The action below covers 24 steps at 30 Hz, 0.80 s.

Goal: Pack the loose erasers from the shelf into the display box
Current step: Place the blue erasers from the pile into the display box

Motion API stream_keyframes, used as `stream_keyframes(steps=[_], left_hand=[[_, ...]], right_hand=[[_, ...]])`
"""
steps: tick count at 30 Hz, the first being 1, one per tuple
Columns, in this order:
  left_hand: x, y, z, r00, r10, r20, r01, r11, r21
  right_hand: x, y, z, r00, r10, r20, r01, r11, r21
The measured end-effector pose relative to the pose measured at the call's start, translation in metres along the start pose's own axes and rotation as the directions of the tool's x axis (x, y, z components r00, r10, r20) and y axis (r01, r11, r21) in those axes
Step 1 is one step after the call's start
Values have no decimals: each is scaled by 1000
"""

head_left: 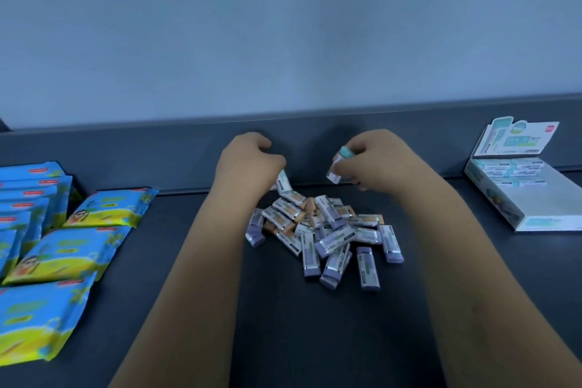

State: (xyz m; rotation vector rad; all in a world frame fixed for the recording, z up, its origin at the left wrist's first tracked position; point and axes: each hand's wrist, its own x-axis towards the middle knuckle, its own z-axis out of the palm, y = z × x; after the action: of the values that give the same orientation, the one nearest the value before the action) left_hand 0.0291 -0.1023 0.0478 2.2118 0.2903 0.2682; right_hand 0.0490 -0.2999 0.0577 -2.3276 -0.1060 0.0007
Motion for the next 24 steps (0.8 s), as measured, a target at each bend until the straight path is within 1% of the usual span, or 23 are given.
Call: stream_keyframes(steps=[2,4,5,8,10,12,13,15,17,20,24], left_hand=[[-12,8,-1,1000,8,12,-7,994,-108],[-25,14,3,1000,0,10,2,985,-173],[-33,19,5,1000,-16,13,18,981,-192],[-49,25,11,997,-70,30,76,950,-302],[-56,28,19,994,-98,44,107,918,-382],[-63,32,27,993,-97,66,116,887,-447],[-67,34,31,994,-81,78,108,878,-467],[-75,35,41,995,-26,96,70,870,-488],[-84,37,51,994,10,110,44,879,-475],[-98,42,67,993,48,105,3,898,-439],[-117,47,83,988,134,70,-98,920,-379]], right_hand=[[-7,5,-6,996,41,83,-50,993,109],[-13,11,-12,985,60,164,-93,974,206],[-15,14,-15,981,60,183,-106,962,252],[-25,15,-22,978,60,200,-127,931,342],[-33,17,-27,974,92,209,-176,887,427],[-42,21,-31,972,123,202,-209,847,489],[-45,25,-32,975,126,185,-203,848,490],[-51,34,-34,982,123,144,-177,866,467],[-57,43,-37,984,134,120,-175,864,472],[-66,58,-42,978,164,130,-208,822,530],[-78,75,-48,972,184,148,-237,747,621]])
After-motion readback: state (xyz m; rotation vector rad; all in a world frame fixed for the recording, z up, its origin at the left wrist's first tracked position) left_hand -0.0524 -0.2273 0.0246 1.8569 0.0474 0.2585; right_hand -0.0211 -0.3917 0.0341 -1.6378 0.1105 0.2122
